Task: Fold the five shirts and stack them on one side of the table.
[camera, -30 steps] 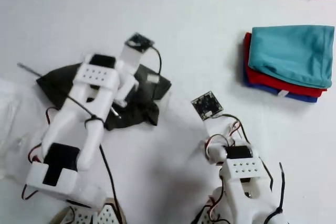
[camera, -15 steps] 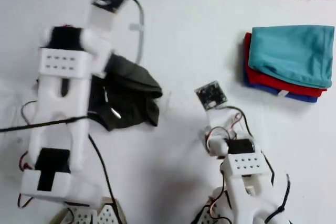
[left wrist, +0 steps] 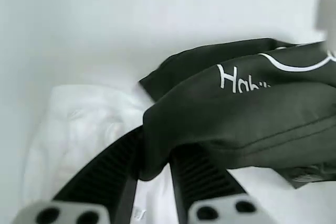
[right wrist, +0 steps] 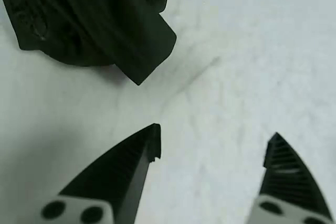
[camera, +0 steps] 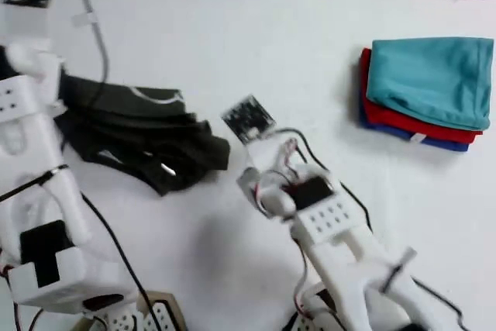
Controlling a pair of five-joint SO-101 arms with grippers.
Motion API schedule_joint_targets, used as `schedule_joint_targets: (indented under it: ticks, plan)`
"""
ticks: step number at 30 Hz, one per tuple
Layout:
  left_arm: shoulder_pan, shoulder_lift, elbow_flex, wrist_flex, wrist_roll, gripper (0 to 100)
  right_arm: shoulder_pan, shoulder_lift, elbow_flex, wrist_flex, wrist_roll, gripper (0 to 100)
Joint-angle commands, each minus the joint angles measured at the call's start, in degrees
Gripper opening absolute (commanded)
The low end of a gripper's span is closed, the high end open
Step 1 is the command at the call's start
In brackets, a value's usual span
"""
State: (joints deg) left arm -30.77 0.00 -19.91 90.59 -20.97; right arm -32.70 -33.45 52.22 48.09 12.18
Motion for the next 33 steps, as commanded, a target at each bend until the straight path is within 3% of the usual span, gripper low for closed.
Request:
schedule_joint_targets:
  ticks: [1,11,21,26,28,31,32,33]
  plan:
    - [-5.1,-2.81,-2.33,-1.32,-2.11,3,-4.88,11.12,-9.41,0.31,-1.32,33.7]
    - [-6.68,-2.81,-2.33,-0.79,-2.2,3,-18.24,29.14,-26.29,-0.04,-4.66,34.2]
    - [-8.26,-2.81,-2.33,-0.79,-1.85,3,-19.91,49.1,-44.31,0.13,-16.62,38.4]
    - [-8.26,-2.9,-2.24,-0.79,-1.85,3,-20.0,59.21,-50.81,0.4,-17.58,37.8]
    - [-8.26,-2.9,-2.24,-0.79,-1.85,3,-19.82,61.49,-52.57,2.51,-17.49,30.3]
    - [-8.18,-2.81,-2.24,-0.79,-1.76,3,-17.54,62.46,-55.74,7.52,-17.49,4.6]
    - [-8.0,-2.81,-2.24,-0.7,-1.76,3,-15.96,62.46,-56.44,8.04,-17.41,0.0]
    - [-7.91,-2.9,-2.24,-0.18,-1.76,3,-14.11,62.11,-56.53,8.4,-17.41,4.4]
